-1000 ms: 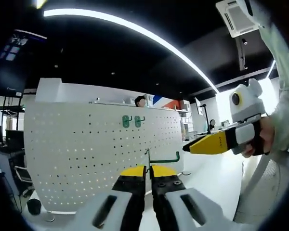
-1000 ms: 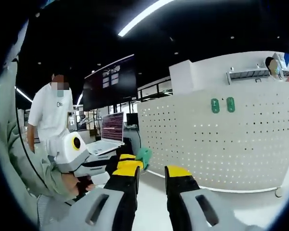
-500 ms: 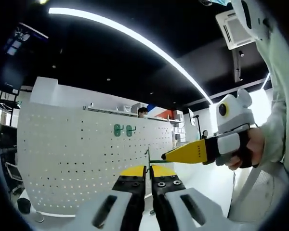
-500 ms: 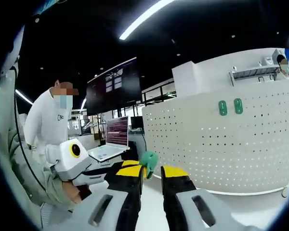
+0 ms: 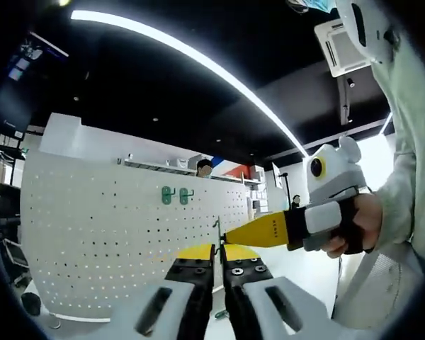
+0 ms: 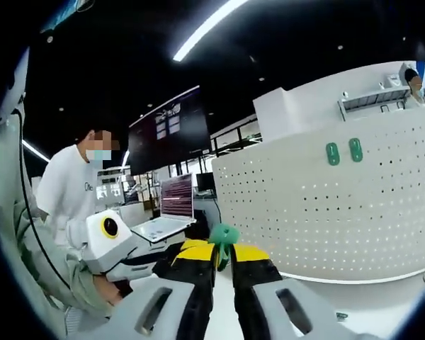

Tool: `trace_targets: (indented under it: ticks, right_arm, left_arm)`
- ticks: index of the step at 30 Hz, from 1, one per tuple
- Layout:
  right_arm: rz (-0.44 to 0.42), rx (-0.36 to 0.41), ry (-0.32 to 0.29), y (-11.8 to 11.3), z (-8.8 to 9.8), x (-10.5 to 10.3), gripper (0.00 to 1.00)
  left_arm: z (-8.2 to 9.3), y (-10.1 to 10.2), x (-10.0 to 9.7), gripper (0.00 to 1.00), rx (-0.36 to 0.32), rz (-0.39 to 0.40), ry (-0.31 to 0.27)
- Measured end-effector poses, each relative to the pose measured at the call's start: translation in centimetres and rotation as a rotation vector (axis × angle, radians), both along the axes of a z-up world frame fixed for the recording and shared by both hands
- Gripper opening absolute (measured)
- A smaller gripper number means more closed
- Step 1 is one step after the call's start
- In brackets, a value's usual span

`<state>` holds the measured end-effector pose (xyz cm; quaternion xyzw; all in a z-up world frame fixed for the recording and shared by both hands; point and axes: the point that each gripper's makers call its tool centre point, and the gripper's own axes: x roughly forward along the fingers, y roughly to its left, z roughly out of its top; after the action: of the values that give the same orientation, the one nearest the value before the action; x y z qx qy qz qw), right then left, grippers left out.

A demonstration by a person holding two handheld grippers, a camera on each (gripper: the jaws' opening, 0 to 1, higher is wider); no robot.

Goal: Insert the hook assembly into the mounting plate slot until the hook locks in place.

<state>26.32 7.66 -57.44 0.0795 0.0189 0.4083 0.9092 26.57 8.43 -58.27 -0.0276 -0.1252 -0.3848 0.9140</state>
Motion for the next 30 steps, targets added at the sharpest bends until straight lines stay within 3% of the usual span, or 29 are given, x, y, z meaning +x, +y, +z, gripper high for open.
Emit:
trace_targets:
  ticks: [9, 16, 25, 30]
  right_arm:
    - [0.011, 0.069, 0.061, 0.27, -0.03, 0.19, 0.02]
    - [-0.012, -0.001, 0.013, 0.35, -0.23, 0.03, 0.01]
    - [-0.038, -0.011, 0.008, 0.05, -0.05, 0.36, 0.00]
    - [-0.060, -0.013, -0.001, -0.47, 0.35, 0.97, 0.01]
  left_arm:
    - [-0.03, 0.03, 0.04, 0.03, 0.013, 0.007, -0.009]
    - [-0.31, -0.17, 0.12, 0.04, 0.038, 0.017, -0.010]
    - [-0.68, -0.18, 0.26, 0.05, 0.033, 0.022, 0.025]
    - [-0.96, 0.14, 0.64, 0.15, 0.034, 0.042, 0.049]
